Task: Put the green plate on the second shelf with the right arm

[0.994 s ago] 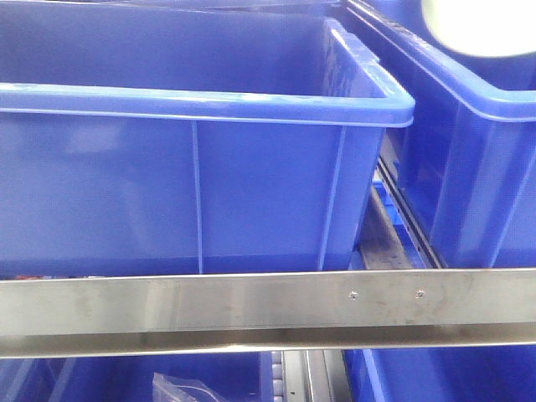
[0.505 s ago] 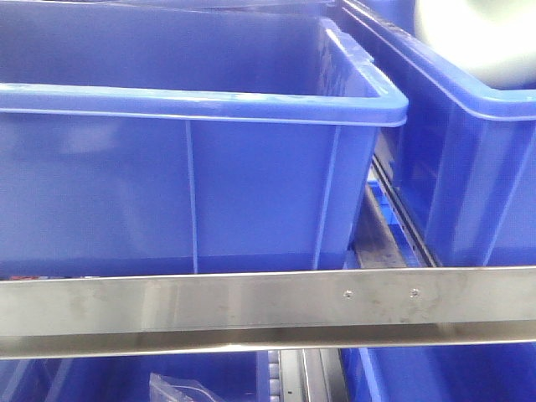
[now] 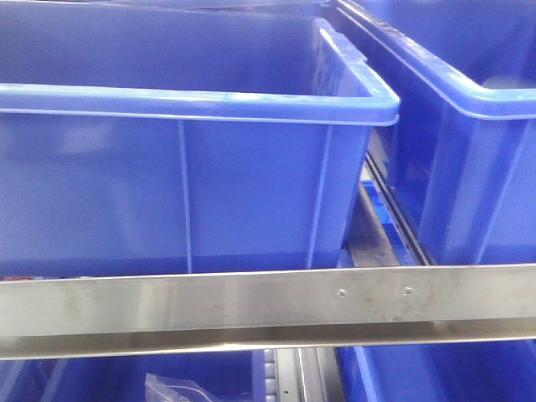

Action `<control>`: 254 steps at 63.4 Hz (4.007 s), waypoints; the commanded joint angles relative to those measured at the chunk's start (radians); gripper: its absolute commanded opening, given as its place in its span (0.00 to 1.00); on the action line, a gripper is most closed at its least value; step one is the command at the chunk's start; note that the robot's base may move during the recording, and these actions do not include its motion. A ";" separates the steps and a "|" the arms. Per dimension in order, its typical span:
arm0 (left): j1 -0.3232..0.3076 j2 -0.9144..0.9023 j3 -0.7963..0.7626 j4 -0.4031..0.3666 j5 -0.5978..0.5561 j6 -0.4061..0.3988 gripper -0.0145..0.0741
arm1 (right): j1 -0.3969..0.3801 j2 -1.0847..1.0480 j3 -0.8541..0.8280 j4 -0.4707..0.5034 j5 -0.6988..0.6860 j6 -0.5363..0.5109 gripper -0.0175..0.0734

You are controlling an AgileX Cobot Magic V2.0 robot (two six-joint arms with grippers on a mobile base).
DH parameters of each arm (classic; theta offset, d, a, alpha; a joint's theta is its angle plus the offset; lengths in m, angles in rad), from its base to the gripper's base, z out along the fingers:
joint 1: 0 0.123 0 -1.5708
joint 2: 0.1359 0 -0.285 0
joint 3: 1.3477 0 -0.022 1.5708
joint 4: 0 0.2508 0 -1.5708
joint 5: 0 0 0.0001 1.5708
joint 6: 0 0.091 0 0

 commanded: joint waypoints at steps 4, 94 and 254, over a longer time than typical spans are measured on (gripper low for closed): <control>-0.005 -0.016 0.041 -0.008 -0.087 -0.003 0.31 | -0.005 -0.095 -0.036 -0.087 -0.141 -0.004 0.24; -0.005 -0.016 0.041 -0.008 -0.087 -0.003 0.31 | -0.005 -1.076 0.595 -0.077 -0.394 -0.002 0.25; -0.007 -0.016 0.041 -0.008 -0.087 -0.003 0.31 | -0.001 -1.185 0.882 1.812 -0.241 -2.045 0.25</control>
